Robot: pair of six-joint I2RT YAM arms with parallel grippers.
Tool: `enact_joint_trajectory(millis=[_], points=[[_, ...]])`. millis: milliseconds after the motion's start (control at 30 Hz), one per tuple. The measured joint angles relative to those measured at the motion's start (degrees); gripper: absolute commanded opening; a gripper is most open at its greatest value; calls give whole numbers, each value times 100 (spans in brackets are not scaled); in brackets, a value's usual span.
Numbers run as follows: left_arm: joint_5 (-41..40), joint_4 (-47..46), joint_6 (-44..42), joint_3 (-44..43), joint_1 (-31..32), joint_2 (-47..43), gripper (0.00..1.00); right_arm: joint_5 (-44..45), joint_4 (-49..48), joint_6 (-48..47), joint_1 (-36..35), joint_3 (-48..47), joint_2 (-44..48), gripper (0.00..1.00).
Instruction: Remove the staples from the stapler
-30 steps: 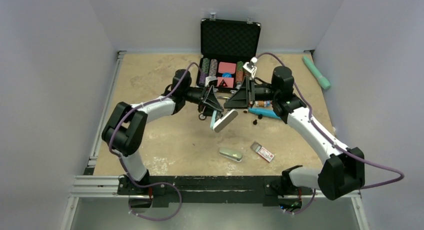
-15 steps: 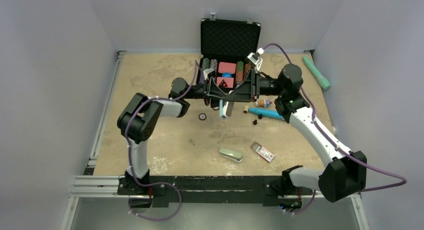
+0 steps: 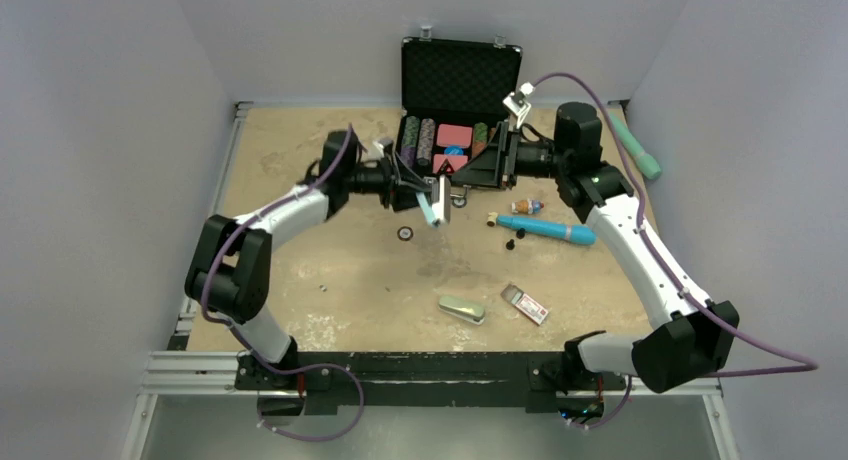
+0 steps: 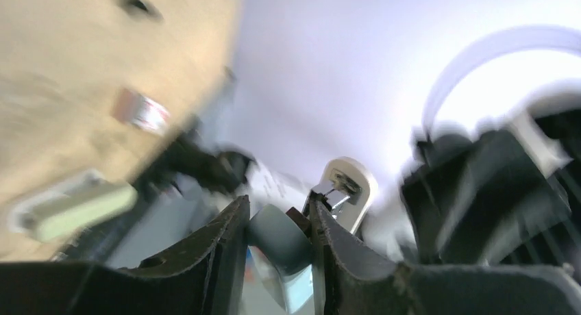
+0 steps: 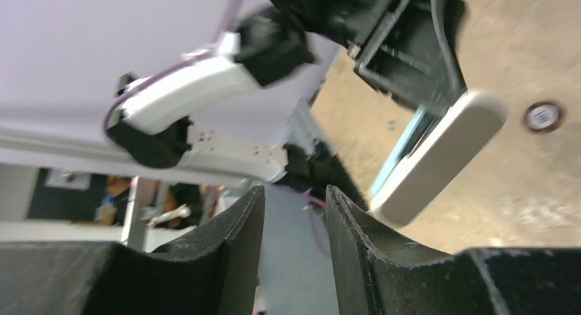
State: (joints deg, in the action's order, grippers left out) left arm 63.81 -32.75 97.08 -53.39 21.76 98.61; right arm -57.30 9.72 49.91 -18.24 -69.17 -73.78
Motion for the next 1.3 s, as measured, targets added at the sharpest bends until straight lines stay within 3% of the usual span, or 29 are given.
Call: enact_joint_trajectory(millis=[67,133,200,233,367,567,1000,1033,1067,1133,1167,1233,1300], points=[[-1279,3519,-1899,-1331,-87,-304,0,417,673,-479,0,-501,-42,43],[-3012,5768,-3283,-2787,-26,-262,0,778,1095,-817,0,-758,-2,44],[-4334,7082,-4081,-3427,22,-431,0,1117,1449,-1093,2,-820,83,46],[-5051,7766,-4382,-3563,46,-575,0,1279,1644,-1204,2,-817,120,53],[-6946,9755,-4905,-3626,50,-538,0,1845,2181,-1491,0,-662,234,63],[-8061,10758,-5034,-3576,2,428,0,2332,2699,-1727,0,-354,446,64],[-8752,10765,-5038,-3696,2,745,1,2699,2785,-1808,0,33,1290,64],[-8802,10767,-5038,-3718,2,748,10,2702,2774,-1810,0,33,1320,64],[-8841,10773,-5038,-3738,2,756,28,2695,2752,-1814,0,33,1329,64],[-8948,10859,-5036,-3858,2,839,75,2660,2723,-1816,0,42,1300,63],[-8994,10896,-5027,-3930,2,907,88,2636,2712,-1818,0,48,1274,63],[-9075,10979,-5010,-4107,2,1102,99,2605,2706,-1836,-2,52,1204,64],[-9114,11040,-4979,-4216,4,1237,100,2594,2706,-1860,0,52,1152,64]])
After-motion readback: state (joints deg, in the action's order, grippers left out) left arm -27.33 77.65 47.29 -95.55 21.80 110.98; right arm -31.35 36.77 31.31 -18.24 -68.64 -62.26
